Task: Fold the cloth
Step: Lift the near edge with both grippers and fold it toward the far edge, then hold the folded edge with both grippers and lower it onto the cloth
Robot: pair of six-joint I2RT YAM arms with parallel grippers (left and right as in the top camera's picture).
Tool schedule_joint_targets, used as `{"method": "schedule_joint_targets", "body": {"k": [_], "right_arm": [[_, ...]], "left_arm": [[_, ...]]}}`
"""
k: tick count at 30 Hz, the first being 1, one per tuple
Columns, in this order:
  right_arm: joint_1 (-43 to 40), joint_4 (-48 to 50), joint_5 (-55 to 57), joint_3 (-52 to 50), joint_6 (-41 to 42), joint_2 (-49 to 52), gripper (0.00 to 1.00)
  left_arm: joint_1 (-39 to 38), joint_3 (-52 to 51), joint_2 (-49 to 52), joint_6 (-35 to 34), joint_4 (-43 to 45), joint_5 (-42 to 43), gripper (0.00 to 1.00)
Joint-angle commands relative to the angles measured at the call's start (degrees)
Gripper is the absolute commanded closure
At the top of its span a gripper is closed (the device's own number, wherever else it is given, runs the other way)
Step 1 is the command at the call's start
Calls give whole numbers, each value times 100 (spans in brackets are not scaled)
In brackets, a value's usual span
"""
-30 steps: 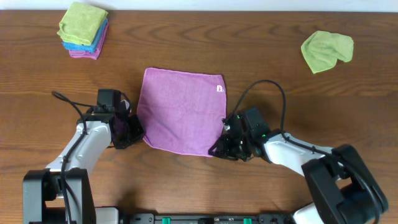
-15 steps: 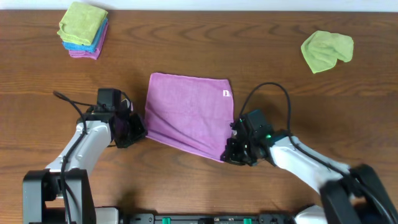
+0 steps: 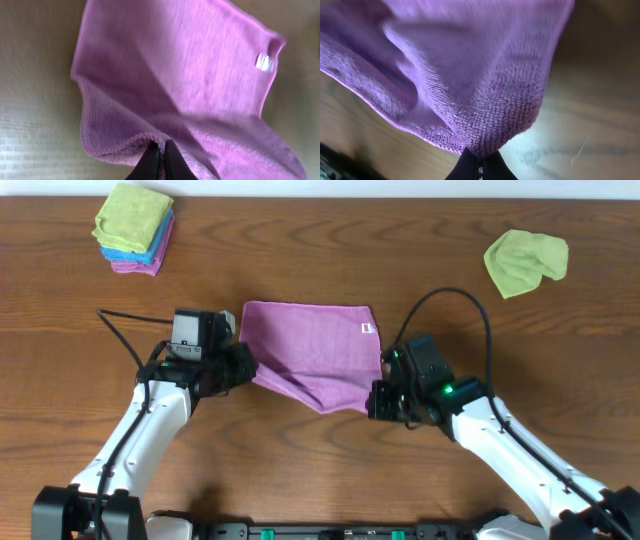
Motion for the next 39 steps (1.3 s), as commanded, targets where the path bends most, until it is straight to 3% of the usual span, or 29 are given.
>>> {"method": "schedule_joint_targets", "body": {"k": [1, 10, 18, 30, 39], "right_arm": [[-70, 70, 533, 326, -68, -11, 99], [-417, 525, 538, 730, -72, 627, 98], [-549, 675, 527, 1604, -184, 1716, 99], [-1016, 752, 138, 3344, -402, 3263, 99], [-1034, -203, -83, 3836, -645, 3560, 99]], "left_arm": [[-2, 94, -37, -92, 245, -348, 94], [-2, 94, 203, -361, 1488, -754, 94], [70, 332, 1121, -472, 2328, -748, 94], [133, 2245, 2726, -400, 2218, -728, 94], [205, 2835, 2988, 101, 778, -463, 94]]}}
